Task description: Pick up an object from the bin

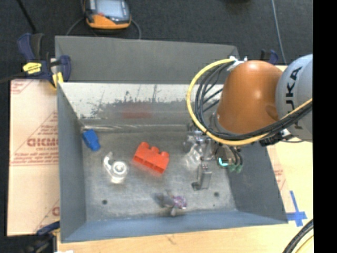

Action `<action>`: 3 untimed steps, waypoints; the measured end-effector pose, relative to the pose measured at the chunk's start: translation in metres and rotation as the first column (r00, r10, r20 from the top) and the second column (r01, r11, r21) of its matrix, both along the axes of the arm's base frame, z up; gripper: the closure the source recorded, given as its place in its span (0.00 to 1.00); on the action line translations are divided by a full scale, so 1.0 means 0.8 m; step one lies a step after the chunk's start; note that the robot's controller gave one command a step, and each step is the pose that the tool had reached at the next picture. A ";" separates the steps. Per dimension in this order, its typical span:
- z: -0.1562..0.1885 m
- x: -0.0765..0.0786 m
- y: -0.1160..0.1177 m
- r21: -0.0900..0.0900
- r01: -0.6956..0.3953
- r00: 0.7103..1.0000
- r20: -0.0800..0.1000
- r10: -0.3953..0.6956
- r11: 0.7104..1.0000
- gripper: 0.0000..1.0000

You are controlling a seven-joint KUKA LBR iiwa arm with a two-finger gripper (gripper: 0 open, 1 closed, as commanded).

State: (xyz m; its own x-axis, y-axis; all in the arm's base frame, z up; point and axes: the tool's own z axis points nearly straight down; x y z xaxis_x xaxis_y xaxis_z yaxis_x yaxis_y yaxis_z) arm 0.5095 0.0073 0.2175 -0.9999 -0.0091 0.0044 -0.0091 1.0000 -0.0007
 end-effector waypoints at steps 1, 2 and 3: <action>-0.169 0.055 0.033 0.002 0.196 0.981 0.007 -0.196 0.981 0.00; -0.164 0.056 0.032 0.002 0.196 0.980 0.012 -0.196 0.981 1.00; -0.166 0.055 0.032 0.002 0.196 0.981 0.008 -0.196 0.981 0.00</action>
Offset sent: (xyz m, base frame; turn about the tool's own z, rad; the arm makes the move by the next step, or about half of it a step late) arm 0.0426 0.0264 -0.1336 0.1993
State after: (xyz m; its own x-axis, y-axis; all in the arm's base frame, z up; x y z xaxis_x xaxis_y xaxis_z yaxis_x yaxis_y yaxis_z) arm 0.5532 0.0328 0.0847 -0.9824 0.1869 -0.0035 0.1869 0.9824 0.0007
